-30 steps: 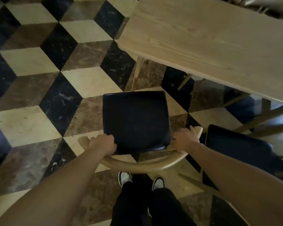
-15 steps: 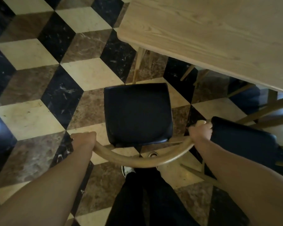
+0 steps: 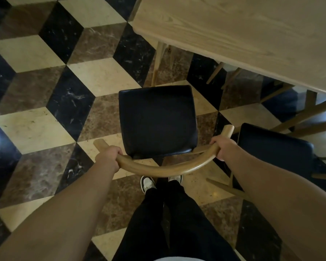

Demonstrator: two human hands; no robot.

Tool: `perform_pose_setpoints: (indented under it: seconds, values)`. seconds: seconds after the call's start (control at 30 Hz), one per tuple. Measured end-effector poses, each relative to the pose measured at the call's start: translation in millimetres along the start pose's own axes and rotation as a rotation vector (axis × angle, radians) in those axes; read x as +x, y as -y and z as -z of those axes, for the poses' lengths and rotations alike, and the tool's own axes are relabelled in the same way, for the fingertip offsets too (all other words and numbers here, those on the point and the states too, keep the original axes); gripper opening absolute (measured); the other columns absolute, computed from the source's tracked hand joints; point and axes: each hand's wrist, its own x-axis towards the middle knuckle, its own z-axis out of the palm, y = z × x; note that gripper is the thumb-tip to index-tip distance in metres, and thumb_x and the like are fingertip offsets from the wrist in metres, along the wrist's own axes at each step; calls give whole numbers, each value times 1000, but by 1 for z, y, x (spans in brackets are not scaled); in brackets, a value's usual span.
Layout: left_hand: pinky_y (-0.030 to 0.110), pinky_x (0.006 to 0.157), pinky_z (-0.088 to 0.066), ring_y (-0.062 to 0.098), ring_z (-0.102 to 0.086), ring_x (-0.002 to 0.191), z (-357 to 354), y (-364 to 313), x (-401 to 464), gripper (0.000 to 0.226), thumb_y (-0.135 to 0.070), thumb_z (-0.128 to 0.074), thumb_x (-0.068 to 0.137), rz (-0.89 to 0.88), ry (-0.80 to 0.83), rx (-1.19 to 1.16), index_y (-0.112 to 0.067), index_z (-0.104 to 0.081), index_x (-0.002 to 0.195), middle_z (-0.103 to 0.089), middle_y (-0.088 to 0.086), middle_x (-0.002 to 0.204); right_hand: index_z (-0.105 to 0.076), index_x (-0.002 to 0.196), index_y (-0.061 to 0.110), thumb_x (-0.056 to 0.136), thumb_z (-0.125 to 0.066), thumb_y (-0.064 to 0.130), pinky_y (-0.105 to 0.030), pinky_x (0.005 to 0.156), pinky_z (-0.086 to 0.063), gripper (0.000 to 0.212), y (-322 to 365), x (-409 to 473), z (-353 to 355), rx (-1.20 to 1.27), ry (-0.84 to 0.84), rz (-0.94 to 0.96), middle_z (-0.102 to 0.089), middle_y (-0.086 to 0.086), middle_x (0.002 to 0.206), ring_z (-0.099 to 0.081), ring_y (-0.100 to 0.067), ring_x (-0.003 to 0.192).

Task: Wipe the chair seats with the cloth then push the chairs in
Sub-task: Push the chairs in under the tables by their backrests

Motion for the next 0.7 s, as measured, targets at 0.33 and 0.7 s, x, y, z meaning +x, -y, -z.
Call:
perform_pose_setpoints:
  seconds: [0.33, 0.7]
  values:
    - [38, 81, -50, 32, -54, 105, -1, -14, -10, 39, 8, -63, 73, 8, 79, 70, 2, -60, 111, -49, 14, 109, -58, 105, 8, 67, -76, 2, -52, 94, -55, 42, -14, -7, 7, 151, -27, -4, -61, -16, 103, -62, -35, 94]
    - [45, 89, -56, 30, -57, 87, -63, -60, -28, 22, 2, -69, 66, -144, 201, 254, -4, -59, 85, -55, 16, 98, -53, 87, 10, 74, -72, -2, -49, 96, -54, 26, -14, -17, 54, 348, -85, -64, -59, -16, 99, -62, -35, 100]
